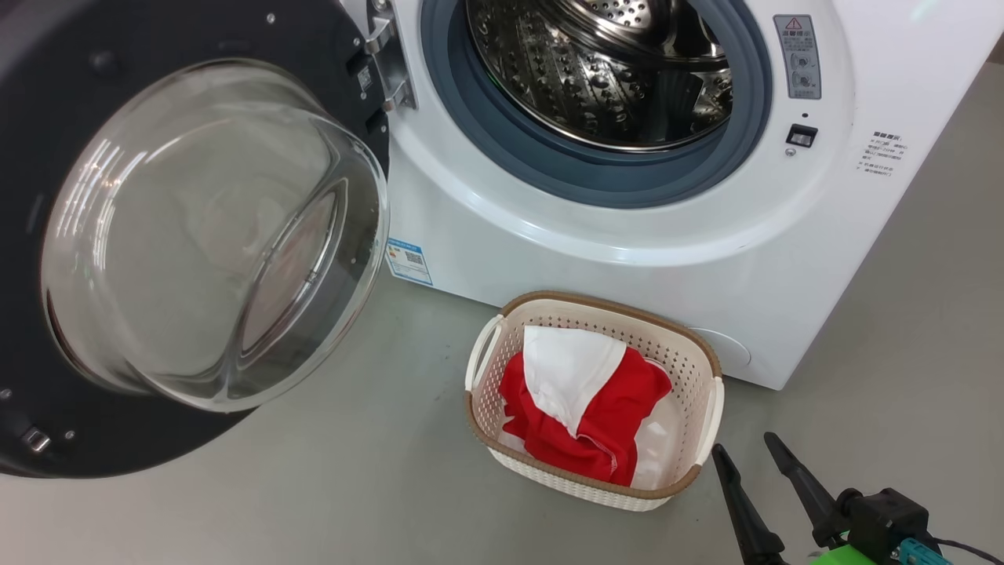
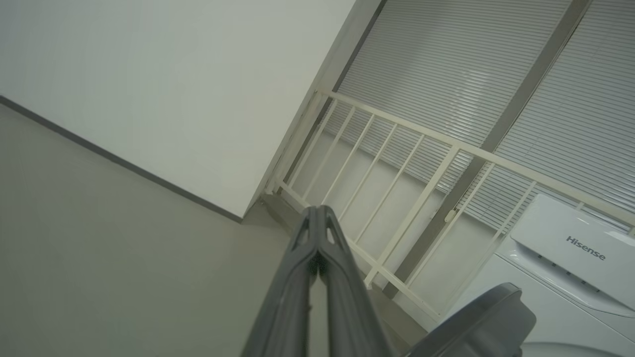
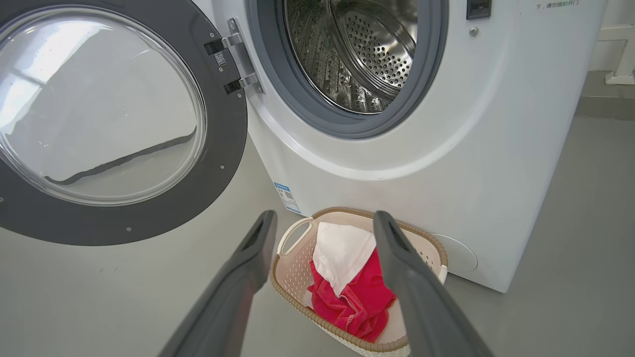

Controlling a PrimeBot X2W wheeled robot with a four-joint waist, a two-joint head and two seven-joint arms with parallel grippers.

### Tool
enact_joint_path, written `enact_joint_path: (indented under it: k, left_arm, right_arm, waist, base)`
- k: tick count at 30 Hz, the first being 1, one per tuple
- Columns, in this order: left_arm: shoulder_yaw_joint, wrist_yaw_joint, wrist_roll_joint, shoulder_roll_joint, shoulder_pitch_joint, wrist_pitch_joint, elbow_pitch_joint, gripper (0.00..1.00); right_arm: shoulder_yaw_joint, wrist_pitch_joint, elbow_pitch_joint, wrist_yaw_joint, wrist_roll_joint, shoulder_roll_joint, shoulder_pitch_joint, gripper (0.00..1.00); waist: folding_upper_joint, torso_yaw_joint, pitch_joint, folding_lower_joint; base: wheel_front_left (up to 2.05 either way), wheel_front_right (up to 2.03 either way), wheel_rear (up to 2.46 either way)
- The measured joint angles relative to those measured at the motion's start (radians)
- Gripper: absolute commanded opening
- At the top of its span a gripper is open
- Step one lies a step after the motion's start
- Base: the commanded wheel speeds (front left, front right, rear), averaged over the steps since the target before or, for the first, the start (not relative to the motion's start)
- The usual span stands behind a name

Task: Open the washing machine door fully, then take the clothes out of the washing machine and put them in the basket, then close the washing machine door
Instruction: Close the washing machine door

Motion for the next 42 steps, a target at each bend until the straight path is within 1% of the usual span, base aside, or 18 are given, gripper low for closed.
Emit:
enact_joint_path:
  k: [3, 7, 9, 12, 15, 17, 22, 29, 31, 34, 37, 42]
  left_arm:
    - [-0.01, 0.0, -0.075, 0.042, -0.027, 0.153, 0.12, 0.0]
    - [-0.055, 0.0, -0.132, 0.08, -0.041, 0.303, 0.208, 0.0]
    - [-0.087, 0.0, -0.162, 0.089, -0.042, 0.387, 0.234, 0.0]
    - [-0.129, 0.0, -0.214, 0.091, -0.041, 0.477, 0.243, 0.0]
    - [-0.168, 0.0, -0.25, 0.094, -0.035, 0.537, 0.236, 0.0]
    - [-0.183, 0.0, -0.274, 0.11, -0.015, 0.564, 0.216, 0.0]
    - [-0.208, 0.001, -0.326, 0.131, 0.043, 0.584, 0.162, 0.0]
    - [-0.287, 0.001, -0.406, 0.131, 0.121, 0.642, 0.045, 0.0]
    - [-0.312, 0.001, -0.411, 0.13, 0.149, 0.646, 0.012, 0.0]
    - [-0.328, 0.001, -0.46, 0.13, 0.183, 0.663, -0.037, 0.0]
    - [-0.355, 0.001, -0.475, 0.135, 0.21, 0.671, -0.089, 0.0]
    - [-0.407, 0.001, -0.531, 0.137, 0.249, 0.687, -0.179, 0.0]
  right_arm:
    - [-0.001, 0.0, 0.0, 0.0, -0.002, 0.0, -0.002, 1.0]
    - [-0.004, 0.0, 0.0, 0.0, -0.003, 0.004, -0.003, 1.0]
    - [-0.003, 0.0, 0.0, 0.0, -0.003, 0.008, -0.003, 1.0]
    - [0.0, 0.0, 0.001, 0.0, -0.003, 0.01, -0.003, 1.0]
    - [0.0, 0.0, 0.001, 0.0, -0.003, 0.01, -0.003, 1.0]
    - [0.0, 0.0, 0.001, 0.0, -0.002, 0.009, -0.003, 1.0]
    - [0.0, 0.0, 0.001, 0.0, -0.003, 0.009, -0.003, 1.0]
    - [-0.006, 0.0, 0.001, 0.0, -0.003, 0.009, -0.002, 1.0]
    - [-0.008, 0.0, 0.001, 0.0, -0.003, 0.01, -0.002, 1.0]
    - [-0.013, 0.0, 0.0, 0.0, -0.014, 0.011, -0.001, 1.0]
    - [-0.015, 0.0, 0.0, 0.0, -0.019, 0.012, 0.001, 1.0]
    - [-0.025, 0.0, 0.0, 0.0, -0.036, 0.012, 0.002, 1.0]
  waist:
    - [0.0, 0.001, 0.005, 0.0]
    - [0.0, 0.004, 0.006, 0.0]
    - [0.0, 0.005, 0.005, 0.0]
    - [0.0, 0.001, 0.005, 0.0]
    - [0.0, -0.006, 0.006, 0.0]
    - [0.0, -0.011, 0.006, 0.0]
    - [0.0, -0.021, 0.003, 0.0]
    - [0.0, -0.024, -0.016, 0.0]
    - [0.0, -0.024, -0.022, 0.0]
    - [0.0, -0.025, -0.03, 0.0]
    - [0.0, -0.027, -0.035, 0.0]
    - [0.0, -0.035, -0.041, 0.0]
  base:
    - [0.0, 0.0, 0.0]
    - [0.0, 0.0, 0.0]
    - [0.0, 0.0, 0.0]
    - [0.0, 0.0, 0.0]
    - [0.0, 0.0, 0.0]
    - [0.0, 0.0, 0.0]
    - [0.0, 0.0, 0.0]
    - [0.0, 0.0, 0.0]
    - [0.0, 0.0, 0.0]
    - [0.0, 0.0, 0.0]
    - [0.0, 0.0, 0.0]
    - [0.0, 0.0, 0.0]
